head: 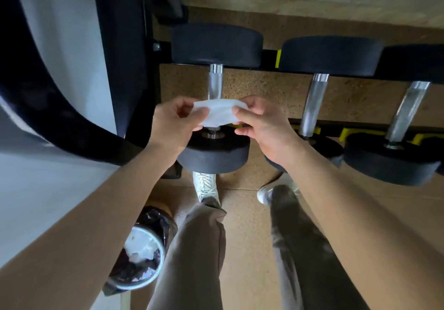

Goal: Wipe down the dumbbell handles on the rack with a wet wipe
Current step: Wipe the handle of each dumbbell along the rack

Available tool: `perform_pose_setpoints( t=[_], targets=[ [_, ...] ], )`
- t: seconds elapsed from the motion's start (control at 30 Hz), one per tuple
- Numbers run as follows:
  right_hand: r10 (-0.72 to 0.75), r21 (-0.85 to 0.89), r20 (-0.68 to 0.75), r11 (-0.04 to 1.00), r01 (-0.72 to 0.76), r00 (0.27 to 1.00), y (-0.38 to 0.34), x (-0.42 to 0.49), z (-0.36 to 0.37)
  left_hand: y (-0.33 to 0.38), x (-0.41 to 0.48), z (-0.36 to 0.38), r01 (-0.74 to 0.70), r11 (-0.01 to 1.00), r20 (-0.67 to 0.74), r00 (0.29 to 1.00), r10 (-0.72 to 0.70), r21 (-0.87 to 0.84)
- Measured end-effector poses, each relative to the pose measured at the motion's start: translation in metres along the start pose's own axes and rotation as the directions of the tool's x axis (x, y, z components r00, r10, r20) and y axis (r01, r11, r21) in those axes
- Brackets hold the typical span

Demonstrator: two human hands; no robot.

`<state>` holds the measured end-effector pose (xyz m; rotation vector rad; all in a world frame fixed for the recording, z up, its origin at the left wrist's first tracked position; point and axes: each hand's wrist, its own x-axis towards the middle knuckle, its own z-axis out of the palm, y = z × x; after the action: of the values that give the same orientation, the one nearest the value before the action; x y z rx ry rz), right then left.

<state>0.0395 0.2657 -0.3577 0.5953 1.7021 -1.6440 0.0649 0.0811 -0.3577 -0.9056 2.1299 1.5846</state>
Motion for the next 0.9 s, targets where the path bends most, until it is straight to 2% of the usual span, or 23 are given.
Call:
perform_pose_setpoints(
  t=[0.1,0.33,0.47,0.57,0.73,0.8,0.9],
  targets=[
    [0.004,0.069,-0.054,0.998,0.0,0.999,-0.002,0.012,0.013,-0.002,0.017,-0.004,0.004,0.999,-0.029,1.0,-0.005,-0.035],
    [-0.074,0.082,-0.264,0.992,0.099,0.962,-0.012,0.038,0.035,-0.001,0.053,0.006,-0.005,0.993,-0.147,0.989,-0.013,-0.116],
    [-0.11,0.072,-0.306,0.988,0.139,0.946,-0.022,0.051,0.044,0.008,0.067,0.011,-0.021,0.977,-0.185,0.983,-0.019,-0.21],
    [-0.089,0.09,-0.336,0.988,0.126,0.938,-0.025,0.06,0.047,0.01,0.073,0.019,0.009,0.968,-0.185,0.981,-0.057,-0.251],
    [-0.053,0.149,-0.359,0.982,0.113,0.932,-0.023,0.064,0.042,0.019,0.074,0.038,0.148,0.932,-0.131,0.971,-0.2,-0.331],
    [-0.02,0.158,-0.391,0.983,0.089,0.92,-0.021,0.067,0.04,0.018,0.07,0.038,0.142,0.915,-0.117,0.973,-0.2,-0.378],
    [0.032,0.189,-0.425,0.98,0.055,0.904,-0.022,0.072,0.039,0.016,0.065,0.033,0.108,0.925,-0.085,0.985,-0.148,-0.363]
  ],
)
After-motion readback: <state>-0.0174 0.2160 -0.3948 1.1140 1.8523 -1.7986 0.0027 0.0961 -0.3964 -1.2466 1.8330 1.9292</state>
